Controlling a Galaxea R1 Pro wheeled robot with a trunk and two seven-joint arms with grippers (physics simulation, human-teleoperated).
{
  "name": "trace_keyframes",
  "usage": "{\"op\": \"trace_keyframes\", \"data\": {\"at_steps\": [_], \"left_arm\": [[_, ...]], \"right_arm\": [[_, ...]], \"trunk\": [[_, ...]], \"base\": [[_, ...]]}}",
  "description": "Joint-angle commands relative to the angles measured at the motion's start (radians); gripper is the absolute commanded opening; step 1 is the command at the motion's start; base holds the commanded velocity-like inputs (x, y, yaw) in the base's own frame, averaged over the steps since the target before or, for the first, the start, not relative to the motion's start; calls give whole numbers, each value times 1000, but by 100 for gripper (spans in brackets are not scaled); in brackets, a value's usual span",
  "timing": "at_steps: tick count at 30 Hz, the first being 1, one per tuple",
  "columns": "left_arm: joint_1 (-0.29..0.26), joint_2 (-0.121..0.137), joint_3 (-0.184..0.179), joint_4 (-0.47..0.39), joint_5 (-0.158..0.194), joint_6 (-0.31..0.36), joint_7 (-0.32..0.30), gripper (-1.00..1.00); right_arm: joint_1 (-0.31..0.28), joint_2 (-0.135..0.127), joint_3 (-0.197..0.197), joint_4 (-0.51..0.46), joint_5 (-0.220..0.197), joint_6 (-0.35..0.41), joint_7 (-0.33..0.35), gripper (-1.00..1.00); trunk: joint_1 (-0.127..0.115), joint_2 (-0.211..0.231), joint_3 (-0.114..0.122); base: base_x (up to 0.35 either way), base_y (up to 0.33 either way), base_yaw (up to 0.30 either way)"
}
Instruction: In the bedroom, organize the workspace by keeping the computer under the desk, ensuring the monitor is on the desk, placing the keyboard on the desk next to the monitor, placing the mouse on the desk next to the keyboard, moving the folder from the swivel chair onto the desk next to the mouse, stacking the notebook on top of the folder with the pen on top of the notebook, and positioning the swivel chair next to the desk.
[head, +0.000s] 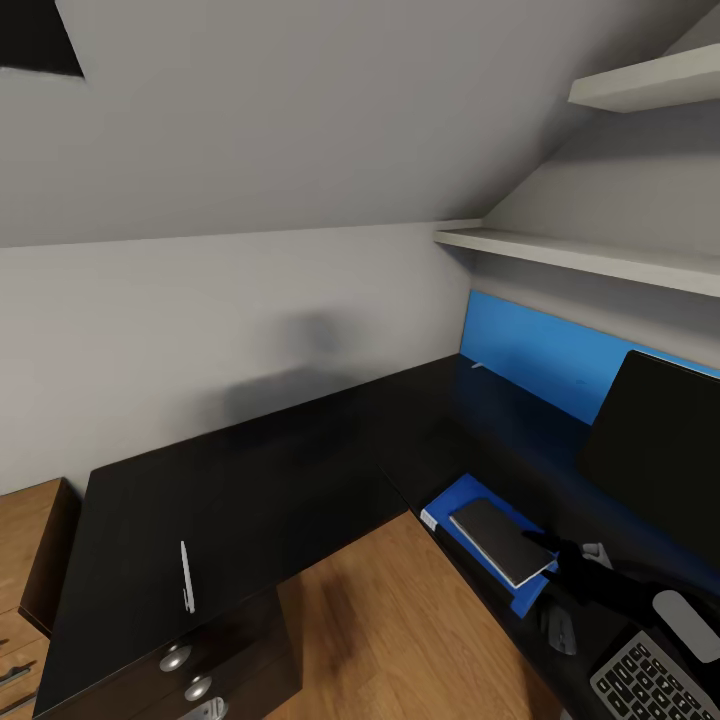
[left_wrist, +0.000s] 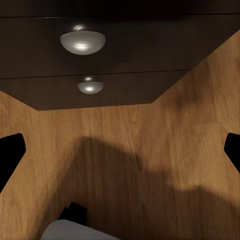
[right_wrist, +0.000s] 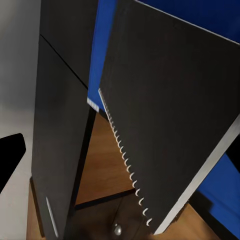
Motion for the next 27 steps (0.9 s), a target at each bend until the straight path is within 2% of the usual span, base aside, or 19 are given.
{"op": "trace_keyframes", "data": {"at_steps": [1, 27], "left_arm": [[0, 0, 1, -1, 10, -1, 1, 100], [0, 1, 1, -1, 10, -3, 1, 100]], "right_arm": [[-1, -1, 4, 1, -5, 1, 2, 100], [-1, -1, 3, 1, -5, 1, 2, 100]], "trunk": [[0, -1, -1], [0, -1, -1]], "base": [[0, 0, 0], [0, 0, 0]]}}
